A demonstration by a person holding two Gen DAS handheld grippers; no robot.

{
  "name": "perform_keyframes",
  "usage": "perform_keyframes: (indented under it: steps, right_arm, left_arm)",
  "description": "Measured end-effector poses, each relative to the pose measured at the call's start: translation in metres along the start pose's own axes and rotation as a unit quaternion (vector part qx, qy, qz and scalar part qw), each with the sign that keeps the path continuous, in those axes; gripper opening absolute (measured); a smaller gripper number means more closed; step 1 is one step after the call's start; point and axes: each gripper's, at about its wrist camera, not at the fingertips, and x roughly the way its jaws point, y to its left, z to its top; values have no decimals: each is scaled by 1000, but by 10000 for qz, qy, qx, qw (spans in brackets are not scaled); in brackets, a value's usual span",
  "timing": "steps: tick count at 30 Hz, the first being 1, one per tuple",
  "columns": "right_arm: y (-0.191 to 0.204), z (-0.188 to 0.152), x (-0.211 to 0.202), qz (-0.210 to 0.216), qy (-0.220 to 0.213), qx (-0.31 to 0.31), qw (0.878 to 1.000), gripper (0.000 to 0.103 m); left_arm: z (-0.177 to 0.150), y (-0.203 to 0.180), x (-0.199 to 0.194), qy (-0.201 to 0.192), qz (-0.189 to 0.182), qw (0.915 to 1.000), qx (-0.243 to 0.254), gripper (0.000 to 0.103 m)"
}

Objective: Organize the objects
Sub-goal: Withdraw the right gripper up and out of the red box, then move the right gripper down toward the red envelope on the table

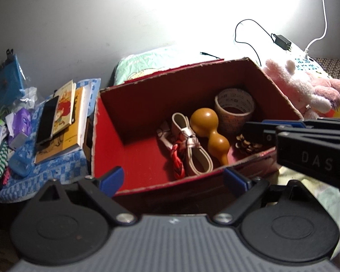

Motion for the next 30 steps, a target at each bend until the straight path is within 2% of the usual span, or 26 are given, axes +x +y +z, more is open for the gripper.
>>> perform_keyframes:
  steps: [7,30]
  right_arm:
    - [-3,-16,-16,-64,62,56,9999,24]
    - [-16,-66,-13,-272,970,250,9946,24]
  left_arm:
    - [-16,-6,-2,195,5,9998,-6,95]
    - [-59,-19,23,1061,-67,9941,-207,95]
